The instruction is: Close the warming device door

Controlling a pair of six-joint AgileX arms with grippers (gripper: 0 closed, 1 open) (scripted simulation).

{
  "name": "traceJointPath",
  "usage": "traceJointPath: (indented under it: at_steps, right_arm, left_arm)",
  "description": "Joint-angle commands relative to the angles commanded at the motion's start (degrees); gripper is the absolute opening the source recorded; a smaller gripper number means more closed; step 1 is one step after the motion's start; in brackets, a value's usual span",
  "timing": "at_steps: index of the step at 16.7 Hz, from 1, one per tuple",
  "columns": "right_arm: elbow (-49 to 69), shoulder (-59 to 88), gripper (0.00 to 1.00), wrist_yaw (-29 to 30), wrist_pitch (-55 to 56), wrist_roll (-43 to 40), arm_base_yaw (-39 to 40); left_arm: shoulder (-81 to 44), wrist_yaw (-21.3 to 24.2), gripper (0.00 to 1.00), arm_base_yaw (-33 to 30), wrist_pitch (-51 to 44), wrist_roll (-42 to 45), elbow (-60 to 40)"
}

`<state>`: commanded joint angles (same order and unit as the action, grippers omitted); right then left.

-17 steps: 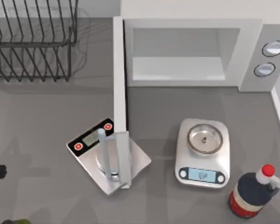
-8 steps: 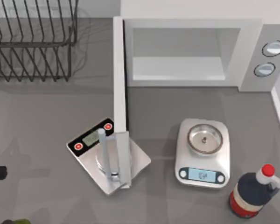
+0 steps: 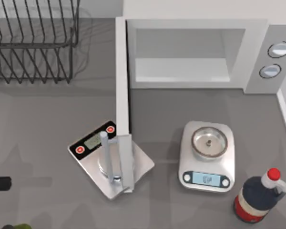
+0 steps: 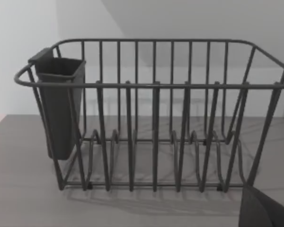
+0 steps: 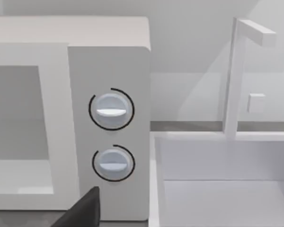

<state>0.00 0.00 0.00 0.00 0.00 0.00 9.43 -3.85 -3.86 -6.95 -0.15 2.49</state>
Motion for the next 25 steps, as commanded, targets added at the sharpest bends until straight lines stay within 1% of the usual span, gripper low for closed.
traceJointPath:
  at_steps: [3,6,9,15,19,22,25]
  right_arm:
    - [0.0,0.0,1.00,0.0,0.0,0.0,0.0]
    - [0.0,0.0,1.00,0.0,0.0,0.0,0.0]
    - [0.0,0.0,1.00,0.0,0.0,0.0,0.0]
    - [0.0,0.0,1.00,0.0,0.0,0.0,0.0]
    - [0.0,0.0,1.00,0.0,0.0,0.0,0.0]
    - [0.0,0.0,1.00,0.0,0.0,0.0,0.0]
    - [0.0,0.0,1.00,0.0,0.0,0.0,0.0]
  left_arm:
    - [-0.9,-0.2,0.00,-0.3,-0.3,-0.4,-1.0]
    - [-6.6,-2.3,0.00,-3.6,-3.1,-2.9,-5.7]
    - [-17.5,-5.8,0.00,-9.1,-7.7,-7.2,-13.5]
    - [-47.2,-13.6,0.00,-21.7,-17.9,-17.3,-32.0]
    - [-64.0,-17.7,0.00,-28.4,-23.2,-22.7,-42.2]
    - [-71.0,-19.5,0.00,-31.4,-25.4,-25.2,-46.9]
    - [-72.7,-19.9,0.00,-32.1,-25.9,-25.8,-48.0]
